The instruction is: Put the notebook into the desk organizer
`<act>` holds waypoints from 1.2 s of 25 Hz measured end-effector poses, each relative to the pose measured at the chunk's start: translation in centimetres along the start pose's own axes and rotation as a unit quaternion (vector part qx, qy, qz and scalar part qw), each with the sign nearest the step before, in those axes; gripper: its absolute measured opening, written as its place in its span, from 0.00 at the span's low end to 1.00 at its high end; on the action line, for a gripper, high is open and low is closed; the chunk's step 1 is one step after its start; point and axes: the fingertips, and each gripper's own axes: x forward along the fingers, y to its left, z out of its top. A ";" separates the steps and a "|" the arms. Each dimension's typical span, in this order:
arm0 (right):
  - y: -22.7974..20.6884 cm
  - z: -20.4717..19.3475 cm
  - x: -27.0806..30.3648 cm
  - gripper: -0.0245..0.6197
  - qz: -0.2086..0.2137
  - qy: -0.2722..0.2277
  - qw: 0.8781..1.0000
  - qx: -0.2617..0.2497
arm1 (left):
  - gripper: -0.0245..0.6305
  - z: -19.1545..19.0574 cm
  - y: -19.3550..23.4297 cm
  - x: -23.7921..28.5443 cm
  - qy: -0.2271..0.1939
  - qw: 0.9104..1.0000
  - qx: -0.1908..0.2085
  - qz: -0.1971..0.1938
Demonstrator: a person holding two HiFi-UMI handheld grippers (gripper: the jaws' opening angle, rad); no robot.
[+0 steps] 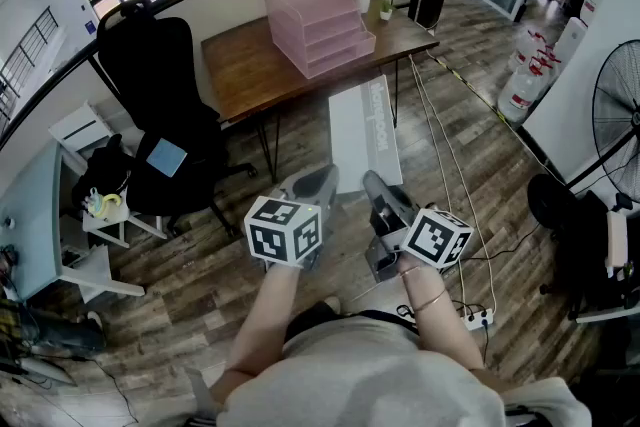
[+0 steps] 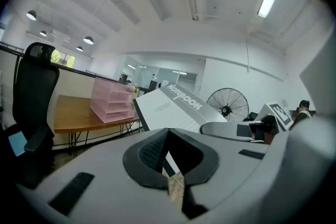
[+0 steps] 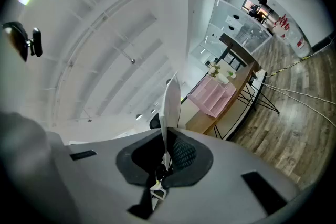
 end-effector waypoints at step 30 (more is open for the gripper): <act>-2.5 -0.8 2.8 0.05 -0.002 -0.036 0.998 0.049 | 0.05 -0.5 2.5 2.8 0.020 0.998 0.043 -0.043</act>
